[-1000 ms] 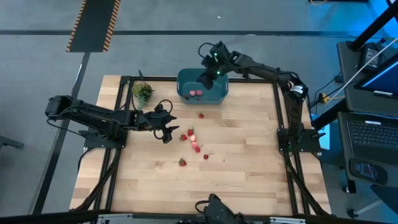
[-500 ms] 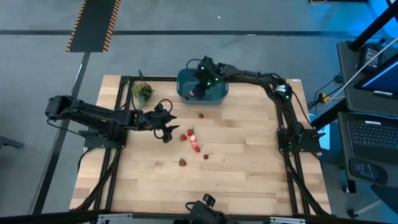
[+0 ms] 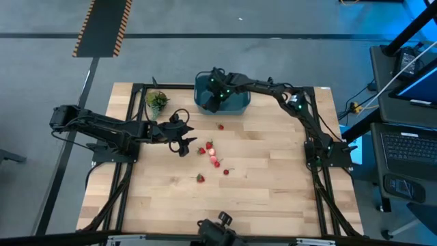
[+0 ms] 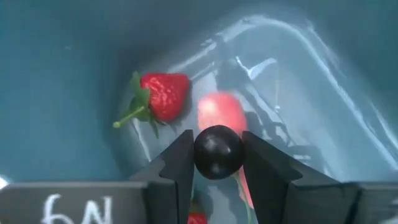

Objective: Pick and placing Produce into tupperware
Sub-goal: Put the black cherry into the blue bin, then put the strawberry into the blue bin

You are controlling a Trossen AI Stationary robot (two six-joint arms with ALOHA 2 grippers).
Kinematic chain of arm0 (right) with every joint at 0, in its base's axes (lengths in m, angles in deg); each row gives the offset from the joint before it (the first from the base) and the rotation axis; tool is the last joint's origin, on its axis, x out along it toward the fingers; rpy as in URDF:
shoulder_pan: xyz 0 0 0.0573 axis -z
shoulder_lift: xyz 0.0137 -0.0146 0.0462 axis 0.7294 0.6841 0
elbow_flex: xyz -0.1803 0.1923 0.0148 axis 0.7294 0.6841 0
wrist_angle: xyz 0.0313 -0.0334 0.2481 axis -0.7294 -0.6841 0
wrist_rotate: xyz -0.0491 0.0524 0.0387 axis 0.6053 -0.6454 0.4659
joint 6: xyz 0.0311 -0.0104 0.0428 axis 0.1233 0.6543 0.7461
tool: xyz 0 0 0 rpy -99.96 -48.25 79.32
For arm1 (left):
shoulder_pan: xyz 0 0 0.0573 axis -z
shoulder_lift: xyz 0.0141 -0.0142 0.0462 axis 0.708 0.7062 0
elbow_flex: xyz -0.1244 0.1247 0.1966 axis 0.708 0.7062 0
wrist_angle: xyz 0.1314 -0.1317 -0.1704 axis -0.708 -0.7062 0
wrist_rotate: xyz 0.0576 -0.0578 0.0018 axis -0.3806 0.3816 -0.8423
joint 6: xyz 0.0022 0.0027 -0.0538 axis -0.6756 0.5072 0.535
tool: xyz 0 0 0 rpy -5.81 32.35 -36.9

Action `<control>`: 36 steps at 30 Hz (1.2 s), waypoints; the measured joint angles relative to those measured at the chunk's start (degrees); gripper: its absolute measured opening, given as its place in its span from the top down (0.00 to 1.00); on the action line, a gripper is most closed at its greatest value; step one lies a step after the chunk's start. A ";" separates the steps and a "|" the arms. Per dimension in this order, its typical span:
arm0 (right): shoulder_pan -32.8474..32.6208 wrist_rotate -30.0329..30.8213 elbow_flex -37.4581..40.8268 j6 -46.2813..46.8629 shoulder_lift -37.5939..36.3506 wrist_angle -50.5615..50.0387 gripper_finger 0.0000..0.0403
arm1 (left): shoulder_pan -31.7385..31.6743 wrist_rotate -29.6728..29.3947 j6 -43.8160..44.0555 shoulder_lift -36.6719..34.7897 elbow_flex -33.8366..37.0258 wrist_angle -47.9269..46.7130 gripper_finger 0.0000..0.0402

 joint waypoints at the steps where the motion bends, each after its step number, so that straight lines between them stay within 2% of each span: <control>1: -0.17 0.83 -0.03 0.00 0.00 -0.13 0.70 | 0.00 -0.03 -0.01 0.00 0.00 0.01 0.49; 7: -0.73 3.50 0.14 -0.03 -0.02 -0.51 0.70 | 0.00 -0.05 -0.03 0.00 0.00 -0.05 0.49; 15: -1.05 3.91 0.16 -1.76 -0.02 -0.75 0.70 | 0.00 -0.09 -0.05 0.00 0.00 -0.15 0.49; 27: -1.36 3.88 0.18 -3.46 -0.02 -0.61 0.61 | 0.00 -0.19 -0.05 0.00 0.00 -0.15 0.49; 36: -1.34 3.91 -2.49 -4.66 -0.03 -1.66 0.60 | 0.00 -0.21 -0.05 0.00 0.00 -0.17 0.49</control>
